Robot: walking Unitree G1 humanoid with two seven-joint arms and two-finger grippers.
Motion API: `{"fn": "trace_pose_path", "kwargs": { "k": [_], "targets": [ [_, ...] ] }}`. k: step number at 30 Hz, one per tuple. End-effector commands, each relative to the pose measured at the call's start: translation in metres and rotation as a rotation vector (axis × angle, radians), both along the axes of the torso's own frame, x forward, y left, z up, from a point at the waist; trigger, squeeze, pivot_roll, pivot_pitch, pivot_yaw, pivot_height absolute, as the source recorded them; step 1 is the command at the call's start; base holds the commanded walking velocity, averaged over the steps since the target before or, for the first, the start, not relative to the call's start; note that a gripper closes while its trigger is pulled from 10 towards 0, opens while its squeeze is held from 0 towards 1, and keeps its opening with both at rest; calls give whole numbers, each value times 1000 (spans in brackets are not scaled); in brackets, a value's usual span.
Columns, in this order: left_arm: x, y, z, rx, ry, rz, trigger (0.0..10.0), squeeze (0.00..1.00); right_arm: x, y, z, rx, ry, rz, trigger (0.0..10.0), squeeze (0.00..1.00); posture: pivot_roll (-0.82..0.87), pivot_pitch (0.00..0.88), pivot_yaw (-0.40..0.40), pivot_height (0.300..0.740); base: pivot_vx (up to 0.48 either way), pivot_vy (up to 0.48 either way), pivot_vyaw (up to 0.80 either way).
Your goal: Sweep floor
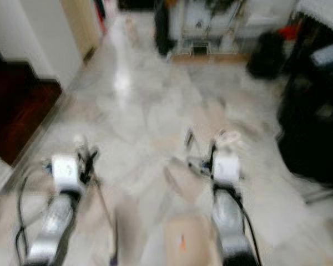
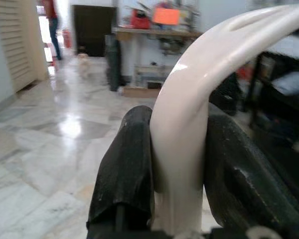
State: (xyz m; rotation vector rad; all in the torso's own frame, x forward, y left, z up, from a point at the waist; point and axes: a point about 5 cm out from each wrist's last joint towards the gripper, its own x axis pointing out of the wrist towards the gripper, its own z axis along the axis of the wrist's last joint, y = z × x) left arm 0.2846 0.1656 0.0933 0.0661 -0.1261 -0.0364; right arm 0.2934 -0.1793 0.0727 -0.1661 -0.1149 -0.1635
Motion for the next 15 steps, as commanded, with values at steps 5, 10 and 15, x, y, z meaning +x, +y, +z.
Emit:
{"fn": "trace_pose_path", "kwargs": {
  "k": [5,10,15],
  "targets": [
    [1,10,5,28,-24,28,10000,0,7,13,15,12,-65,45,10000,0,93,8,23,740,319,0,0],
    [1,10,6,28,-23,28,10000,0,7,12,15,17,-65,43,10000,0,93,9,23,740,320,0,0],
    [1,11,6,29,-24,29,10000,0,7,13,14,23,-64,44,10000,0,93,10,24,740,321,0,0]
  ]
}}
